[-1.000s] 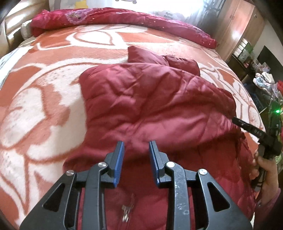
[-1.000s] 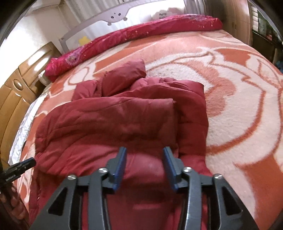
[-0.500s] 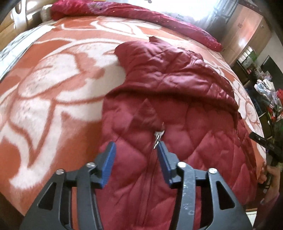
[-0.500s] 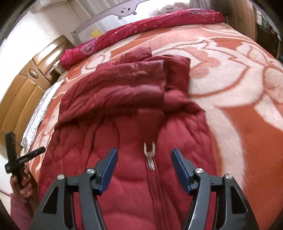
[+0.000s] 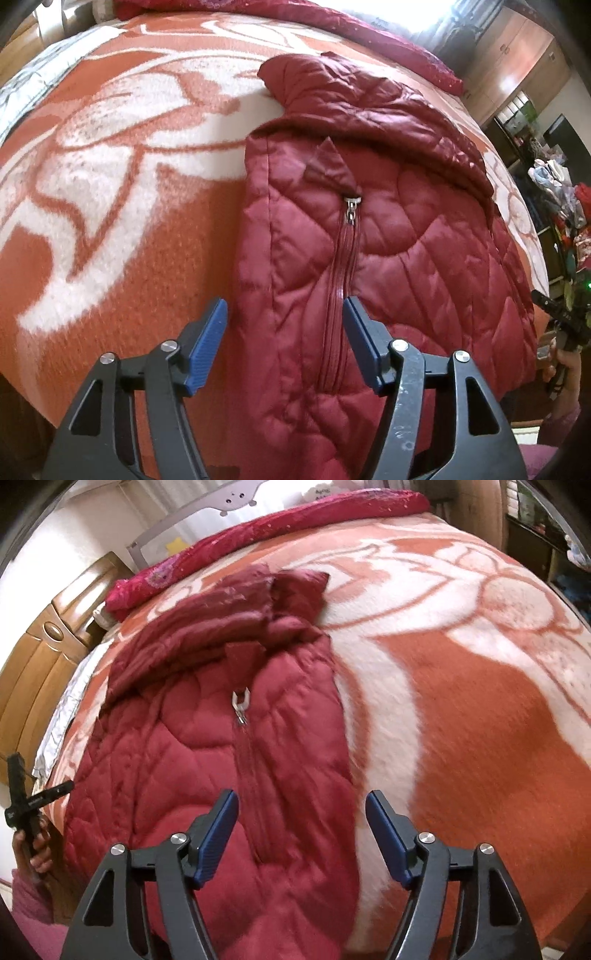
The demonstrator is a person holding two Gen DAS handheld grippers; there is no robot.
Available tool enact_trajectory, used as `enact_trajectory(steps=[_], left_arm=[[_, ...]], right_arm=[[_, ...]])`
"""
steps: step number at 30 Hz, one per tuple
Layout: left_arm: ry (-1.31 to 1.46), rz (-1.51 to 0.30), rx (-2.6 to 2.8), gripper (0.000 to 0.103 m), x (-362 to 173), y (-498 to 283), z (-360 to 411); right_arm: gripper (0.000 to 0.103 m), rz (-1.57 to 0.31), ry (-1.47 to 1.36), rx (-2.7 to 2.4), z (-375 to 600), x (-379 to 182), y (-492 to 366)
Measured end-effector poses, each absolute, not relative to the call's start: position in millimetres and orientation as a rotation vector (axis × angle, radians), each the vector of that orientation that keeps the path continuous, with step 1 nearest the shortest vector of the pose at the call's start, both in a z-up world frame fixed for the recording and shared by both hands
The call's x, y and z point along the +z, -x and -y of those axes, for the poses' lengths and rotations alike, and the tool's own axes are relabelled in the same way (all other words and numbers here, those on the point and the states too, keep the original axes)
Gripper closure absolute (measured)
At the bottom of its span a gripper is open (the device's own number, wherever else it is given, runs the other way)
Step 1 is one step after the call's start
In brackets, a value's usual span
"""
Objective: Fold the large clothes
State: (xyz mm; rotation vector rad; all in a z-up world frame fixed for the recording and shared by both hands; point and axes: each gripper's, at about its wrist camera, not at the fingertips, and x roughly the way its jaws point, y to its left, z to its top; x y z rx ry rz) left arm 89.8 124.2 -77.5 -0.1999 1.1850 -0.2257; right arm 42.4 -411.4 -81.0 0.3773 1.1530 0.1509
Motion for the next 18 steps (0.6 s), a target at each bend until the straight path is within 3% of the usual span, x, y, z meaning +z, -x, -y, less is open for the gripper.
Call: enact_trajectory(steps=[11, 18], left_arm=[[0.252, -1.241, -0.295, 0.036, -93.6, -55.5, -126.7], [0.297, -1.273, -0.35, 0.033, -101.7, -34.9, -127.4]], right_arm=[[0.029, -1.232, -0.527, 0.294, 415.5, -115.1, -7.1], [0.031, -1.242, -0.479, 0.4, 402.2, -114.5, 8.7]])
